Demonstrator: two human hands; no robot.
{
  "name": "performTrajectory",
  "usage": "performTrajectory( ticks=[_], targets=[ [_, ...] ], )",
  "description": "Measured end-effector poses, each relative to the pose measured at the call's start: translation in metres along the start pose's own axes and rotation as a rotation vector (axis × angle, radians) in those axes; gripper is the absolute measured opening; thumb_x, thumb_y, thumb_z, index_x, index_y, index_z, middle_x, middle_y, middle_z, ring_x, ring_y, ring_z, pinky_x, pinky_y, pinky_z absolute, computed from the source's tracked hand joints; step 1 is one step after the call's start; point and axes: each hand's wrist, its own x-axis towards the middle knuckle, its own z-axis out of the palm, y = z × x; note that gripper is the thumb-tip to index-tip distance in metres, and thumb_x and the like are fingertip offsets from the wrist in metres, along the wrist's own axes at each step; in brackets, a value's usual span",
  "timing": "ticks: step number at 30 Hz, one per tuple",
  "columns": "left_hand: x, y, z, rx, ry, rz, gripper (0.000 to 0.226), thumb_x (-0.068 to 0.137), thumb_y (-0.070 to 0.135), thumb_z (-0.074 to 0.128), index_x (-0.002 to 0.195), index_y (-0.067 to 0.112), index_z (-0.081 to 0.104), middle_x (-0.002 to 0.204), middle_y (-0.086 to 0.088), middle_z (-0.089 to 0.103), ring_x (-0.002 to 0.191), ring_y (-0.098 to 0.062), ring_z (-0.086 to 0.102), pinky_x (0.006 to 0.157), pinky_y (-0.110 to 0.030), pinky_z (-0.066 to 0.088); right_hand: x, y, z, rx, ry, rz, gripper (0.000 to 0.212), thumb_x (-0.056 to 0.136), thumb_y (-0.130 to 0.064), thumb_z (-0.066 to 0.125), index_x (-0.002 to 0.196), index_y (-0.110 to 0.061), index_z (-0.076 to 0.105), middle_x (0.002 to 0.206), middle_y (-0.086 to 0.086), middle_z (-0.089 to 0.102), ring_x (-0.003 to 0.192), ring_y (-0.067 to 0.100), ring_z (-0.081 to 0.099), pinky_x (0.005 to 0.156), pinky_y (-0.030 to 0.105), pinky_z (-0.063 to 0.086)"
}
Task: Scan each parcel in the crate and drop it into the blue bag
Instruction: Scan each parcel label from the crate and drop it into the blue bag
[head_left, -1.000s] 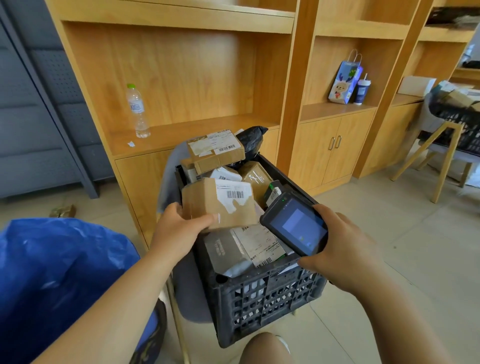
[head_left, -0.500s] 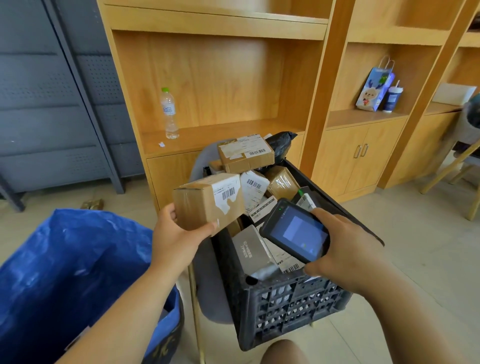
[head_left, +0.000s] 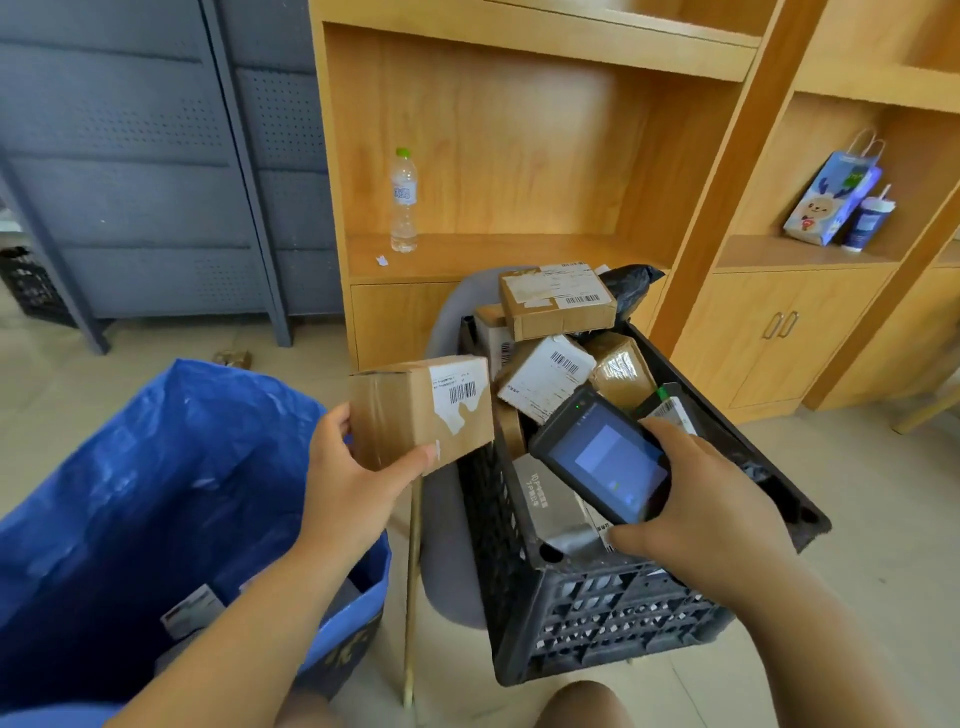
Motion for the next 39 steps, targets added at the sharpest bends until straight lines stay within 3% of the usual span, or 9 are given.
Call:
performTrajectory(
  ticks=[2,6,8,11,13,19,27,34,39],
  targets=[
    [-0.007,-0.011,-0.022,0.036,0.011,-0.014,0.087,0.056,0.042,0.087,0.129,0.031,0.04,0.123,0.011,0.049,0.111,-0.009,0.051,0.085,-0.03,0.047,0.005,-0.012,0.009,0.001,-0.025,-0.04,0.092,0.045,-0.059,0.073,0.125,-0.034,0.032,0.1,-0.012,0.049,0.079,0.014,0.048,0.052,0.024,0.034],
    [-0.016,-0.038,-0.073,0.125,0.044,-0.065,0.081,0.046,0.053,0.083,0.117,0.041,0.046,0.113,0.019,0.053,0.098,0.002,0.053,0.071,-0.019,0.044,0.014,-0.035,0.028,0.024,-0.074,-0.106,0.085,0.051,-0.05,0.077,0.122,-0.036,0.034,0.098,-0.011,0.05,0.08,0.015,0.05,0.055,0.027,0.041],
    [-0.013,-0.055,-0.097,0.193,0.062,-0.12,0.081,0.05,0.052,0.084,0.12,0.039,0.047,0.116,0.015,0.054,0.102,-0.003,0.055,0.074,-0.023,0.046,0.017,-0.046,0.037,0.023,-0.098,-0.118,0.087,0.05,-0.05,0.078,0.124,-0.036,0.034,0.102,-0.01,0.051,0.083,0.015,0.05,0.058,0.03,0.042],
    [-0.001,-0.083,-0.125,0.402,0.081,-0.285,0.088,0.067,0.046,0.081,0.14,0.023,0.038,0.14,-0.006,0.041,0.125,-0.025,0.045,0.097,-0.041,0.043,0.021,-0.06,0.046,0.002,-0.113,-0.146,0.089,0.049,-0.049,0.079,0.125,-0.035,0.034,0.102,-0.011,0.051,0.083,0.015,0.049,0.057,0.029,0.039],
    [0.004,-0.096,-0.137,0.559,0.02,-0.416,0.082,0.071,0.046,0.077,0.139,0.017,0.042,0.141,-0.013,0.04,0.126,-0.033,0.041,0.1,-0.045,0.04,0.022,-0.068,0.049,0.001,-0.127,-0.161,0.09,0.048,-0.049,0.08,0.125,-0.035,0.035,0.1,-0.01,0.051,0.082,0.016,0.051,0.057,0.029,0.04],
    [-0.002,-0.105,-0.13,0.578,-0.237,-0.464,0.049,0.081,0.041,0.071,0.121,0.014,0.059,0.121,-0.004,0.061,0.105,-0.019,0.057,0.082,-0.027,0.042,0.022,-0.07,0.048,0.003,-0.164,-0.155,0.089,0.049,-0.048,0.081,0.124,-0.036,0.035,0.097,-0.013,0.047,0.081,0.011,0.049,0.053,0.022,0.034],
    [0.012,-0.048,-0.062,0.534,-0.389,-0.236,0.03,0.082,0.046,0.068,0.106,0.03,0.06,0.099,0.014,0.064,0.088,0.002,0.057,0.07,-0.021,0.044,0.013,-0.025,0.017,-0.047,-0.097,-0.01,0.098,0.047,-0.059,0.076,0.131,-0.035,0.029,0.101,-0.014,0.044,0.083,0.015,0.051,0.059,0.029,0.044],
    [0.021,0.009,0.03,0.6,-0.478,0.168,0.023,0.085,0.049,0.062,0.103,0.035,0.06,0.093,0.02,0.061,0.089,0.002,0.056,0.07,-0.018,0.043,-0.004,0.04,-0.015,-0.03,0.07,0.144,0.098,0.043,-0.049,0.078,0.13,-0.035,0.035,0.098,-0.012,0.049,0.079,0.016,0.052,0.062,0.035,0.051],
    [0.019,0.038,0.104,0.633,-0.543,0.407,0.027,0.087,0.048,0.059,0.11,0.032,0.061,0.098,0.02,0.058,0.092,-0.002,0.055,0.074,-0.024,0.048,-0.016,0.086,-0.032,0.026,0.119,0.231,0.084,0.043,-0.048,0.073,0.12,-0.039,0.039,0.087,-0.015,0.047,0.067,0.013,0.051,0.053,0.036,0.051]
  ],
)
